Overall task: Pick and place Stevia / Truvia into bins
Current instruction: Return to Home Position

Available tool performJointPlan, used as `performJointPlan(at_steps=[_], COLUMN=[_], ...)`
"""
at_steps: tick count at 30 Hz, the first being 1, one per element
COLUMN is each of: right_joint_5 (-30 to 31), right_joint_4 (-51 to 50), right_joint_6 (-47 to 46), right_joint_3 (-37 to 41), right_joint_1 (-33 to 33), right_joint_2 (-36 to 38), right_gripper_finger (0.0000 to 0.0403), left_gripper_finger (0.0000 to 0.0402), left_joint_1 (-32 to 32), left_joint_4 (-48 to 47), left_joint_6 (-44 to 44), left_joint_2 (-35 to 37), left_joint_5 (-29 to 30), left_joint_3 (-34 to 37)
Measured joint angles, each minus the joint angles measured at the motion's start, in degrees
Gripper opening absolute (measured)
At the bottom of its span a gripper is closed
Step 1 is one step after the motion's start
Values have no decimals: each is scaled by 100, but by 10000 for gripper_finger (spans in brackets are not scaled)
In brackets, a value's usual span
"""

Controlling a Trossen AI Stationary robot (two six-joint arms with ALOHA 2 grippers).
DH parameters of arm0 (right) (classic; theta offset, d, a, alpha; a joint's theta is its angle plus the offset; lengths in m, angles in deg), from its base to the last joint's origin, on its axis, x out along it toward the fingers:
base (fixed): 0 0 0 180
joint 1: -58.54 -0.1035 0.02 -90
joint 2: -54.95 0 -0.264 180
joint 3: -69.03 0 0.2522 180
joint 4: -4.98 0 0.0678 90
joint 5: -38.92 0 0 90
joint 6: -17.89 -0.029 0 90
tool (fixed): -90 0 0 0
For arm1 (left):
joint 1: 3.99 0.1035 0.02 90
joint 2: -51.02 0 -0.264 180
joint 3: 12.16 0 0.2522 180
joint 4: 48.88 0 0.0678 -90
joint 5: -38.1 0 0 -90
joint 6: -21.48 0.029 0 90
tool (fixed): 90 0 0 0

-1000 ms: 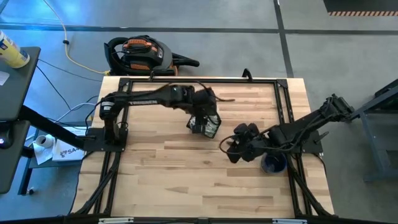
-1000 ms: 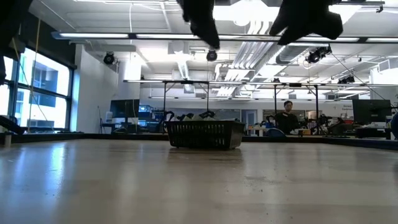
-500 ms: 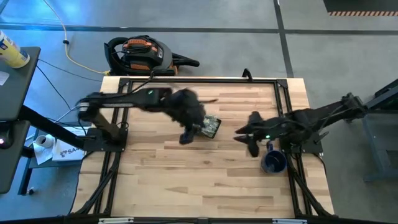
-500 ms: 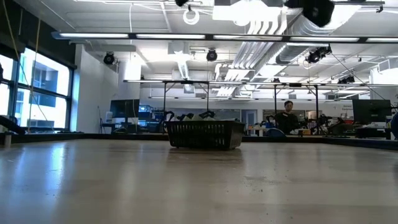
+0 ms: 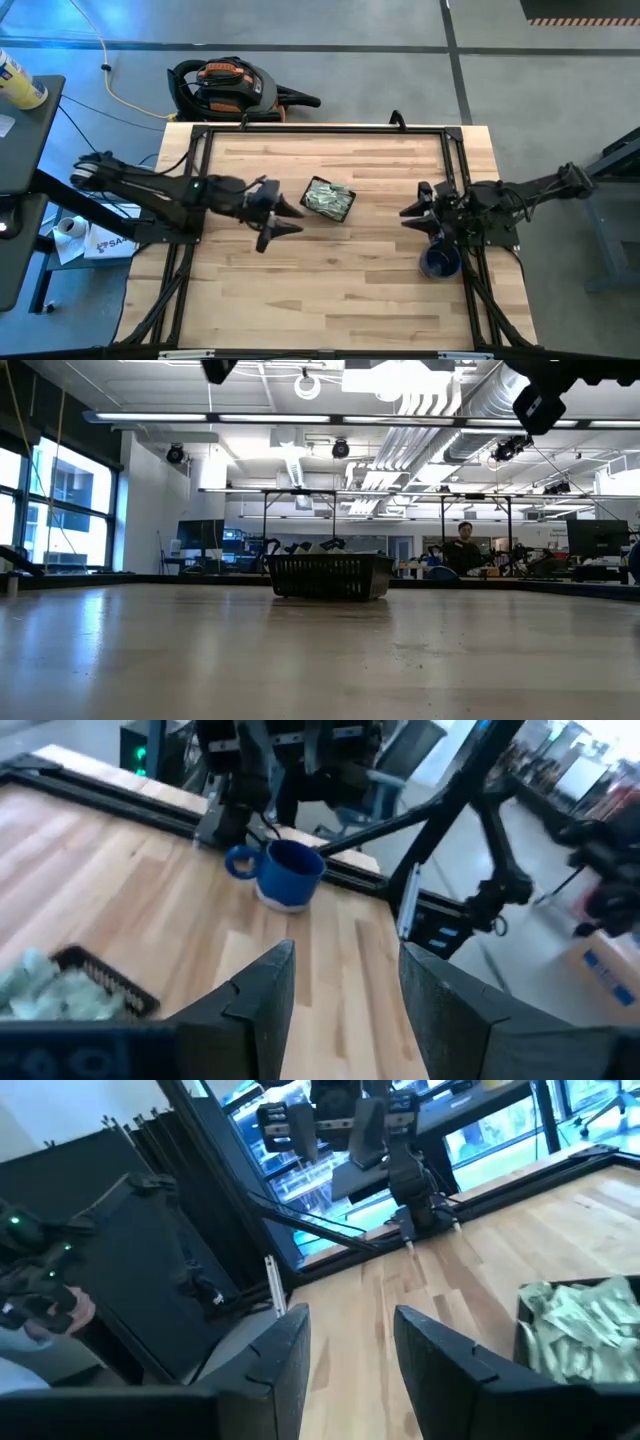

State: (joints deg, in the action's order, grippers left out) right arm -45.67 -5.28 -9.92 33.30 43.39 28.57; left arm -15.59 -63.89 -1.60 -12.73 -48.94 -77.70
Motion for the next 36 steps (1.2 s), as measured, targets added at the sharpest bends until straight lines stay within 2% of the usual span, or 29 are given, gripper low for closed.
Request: performJointPlan(at_steps=[9, 15, 18, 23, 29, 32, 36], right_joint_5=[-214, -156, 81, 519, 1101, 1041, 669], right_joint_4=[-479, -770, -1078, -1804, -2291, -1915, -1041], right_joint_6=[387, 386, 206, 83, -597, 45, 1178], right_joint_3=[80, 74, 76, 76, 76, 76, 76], right_joint_1=[283, 319, 316, 316, 316, 314, 314], right_joint_2=[687, 826, 780, 768, 759, 759, 761], right_gripper_finger=[138, 138, 138, 138, 138, 138, 138], left_gripper_finger=[215, 215, 215, 215, 215, 215, 215], left_joint_1=[-164, -153, -150, -151, -153, -151, -151], left_joint_4=[885, 960, 880, 790, 33, -556, -1066], left_joint_6=[-838, -844, -869, -871, -827, -712, -531], left_joint_2=[1104, 2214, 2837, 3956, 5090, 5514, 6014], left_joint_5=[718, 1087, 1409, 1435, 994, 922, 1304], left_joint_3=[1823, 2787, 3227, 3927, 4296, 4298, 4300])
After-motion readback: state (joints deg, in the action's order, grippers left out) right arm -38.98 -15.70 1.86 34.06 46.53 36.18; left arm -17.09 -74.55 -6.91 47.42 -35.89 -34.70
